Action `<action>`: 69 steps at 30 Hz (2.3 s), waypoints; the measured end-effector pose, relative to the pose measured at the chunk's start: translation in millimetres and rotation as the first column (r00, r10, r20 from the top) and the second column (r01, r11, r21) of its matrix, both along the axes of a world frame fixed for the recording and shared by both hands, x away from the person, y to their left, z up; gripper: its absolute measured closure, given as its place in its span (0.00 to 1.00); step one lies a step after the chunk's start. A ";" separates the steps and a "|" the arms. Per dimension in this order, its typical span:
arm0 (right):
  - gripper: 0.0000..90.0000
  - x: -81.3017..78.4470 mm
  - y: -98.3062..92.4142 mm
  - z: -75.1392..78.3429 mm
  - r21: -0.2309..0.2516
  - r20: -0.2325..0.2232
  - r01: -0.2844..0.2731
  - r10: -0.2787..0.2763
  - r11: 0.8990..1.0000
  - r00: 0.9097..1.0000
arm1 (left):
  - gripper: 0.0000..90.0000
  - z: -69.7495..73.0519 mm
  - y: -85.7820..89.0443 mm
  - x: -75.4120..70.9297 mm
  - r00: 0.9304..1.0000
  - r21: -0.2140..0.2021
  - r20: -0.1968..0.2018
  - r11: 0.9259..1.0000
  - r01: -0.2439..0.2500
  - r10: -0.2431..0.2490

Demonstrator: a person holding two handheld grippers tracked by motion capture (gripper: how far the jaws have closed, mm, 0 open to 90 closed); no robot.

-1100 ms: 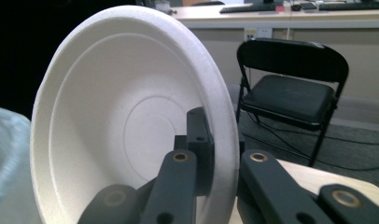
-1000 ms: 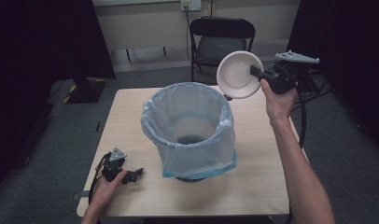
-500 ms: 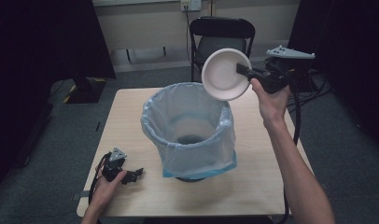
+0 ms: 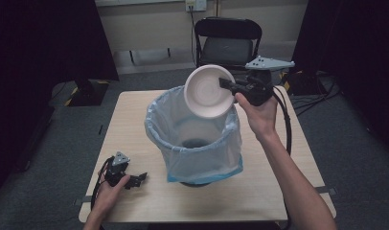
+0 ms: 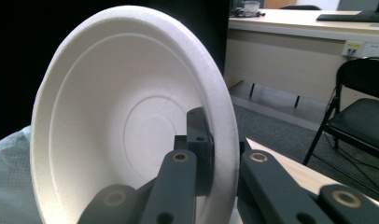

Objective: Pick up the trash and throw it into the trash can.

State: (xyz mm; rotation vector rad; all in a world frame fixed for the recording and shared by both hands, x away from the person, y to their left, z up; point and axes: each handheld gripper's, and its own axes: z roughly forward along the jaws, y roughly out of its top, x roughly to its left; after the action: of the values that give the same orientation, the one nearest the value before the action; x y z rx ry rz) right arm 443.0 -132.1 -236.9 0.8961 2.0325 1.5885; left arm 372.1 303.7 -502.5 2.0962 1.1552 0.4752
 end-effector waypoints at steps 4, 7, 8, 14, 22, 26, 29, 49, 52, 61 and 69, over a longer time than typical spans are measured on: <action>0.97 -3.5 8.8 -5.6 -0.026 -0.016 -0.033 0.032 0.999 0.999 | 0.00 0.0 0.0 0.0 1.000 0.000 0.000 1.000 0.000 0.000; 0.97 -5.4 12.5 -9.2 -0.035 -0.029 -0.052 0.051 0.998 0.998 | 0.00 0.0 0.0 0.0 1.000 0.000 0.000 1.000 0.000 0.000; 0.97 -5.8 13.3 -10.2 -0.039 -0.032 -0.055 0.054 0.998 0.998 | 0.00 0.0 0.0 0.0 1.000 0.000 0.000 1.000 0.000 0.000; 0.91 -4.0 16.8 -15.2 -0.058 -0.060 -0.073 0.070 0.996 0.996 | 0.00 0.0 0.0 0.0 1.000 0.000 0.000 1.000 0.000 0.000; 0.76 -0.7 17.6 -17.4 -0.050 -0.069 -0.091 0.088 0.995 0.994 | 0.00 0.0 0.0 0.0 1.000 -0.001 0.001 1.000 -0.001 0.001; 0.62 0.4 14.9 -16.0 -0.028 -0.068 -0.072 0.069 0.997 0.995 | 0.00 0.0 0.0 0.0 1.000 0.000 0.000 1.000 0.000 0.000; 0.56 1.7 13.8 -15.7 -0.027 -0.073 -0.057 0.055 0.998 0.996 | 0.00 0.0 0.1 0.0 1.000 0.000 0.001 1.000 0.000 0.000; 0.31 11.0 -8.4 -12.1 -0.024 -0.020 0.059 -0.060 0.998 0.998 | 0.00 0.0 0.1 0.0 1.000 0.000 0.001 1.000 0.001 -0.001; 0.28 12.2 -17.0 -14.2 -0.030 -0.028 0.086 -0.087 0.996 0.996 | 0.00 0.0 0.2 0.0 1.000 0.000 0.000 1.000 0.001 -0.001; 0.24 13.8 -47.9 -24.7 -0.045 -0.054 0.176 -0.179 0.983 0.982 | 0.00 0.0 0.1 0.0 1.000 0.001 0.000 1.000 0.001 -0.001; 0.24 12.2 -79.4 -47.1 -0.078 -0.100 0.287 -0.294 0.955 0.951 | 0.00 0.0 0.1 0.0 1.000 0.000 0.001 1.000 0.000 0.000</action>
State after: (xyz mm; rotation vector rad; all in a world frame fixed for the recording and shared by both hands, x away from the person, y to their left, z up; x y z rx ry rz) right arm 455.2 -211.5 -284.0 1.2209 1.9041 1.3357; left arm 372.0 303.8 -502.5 2.0963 1.1544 0.4756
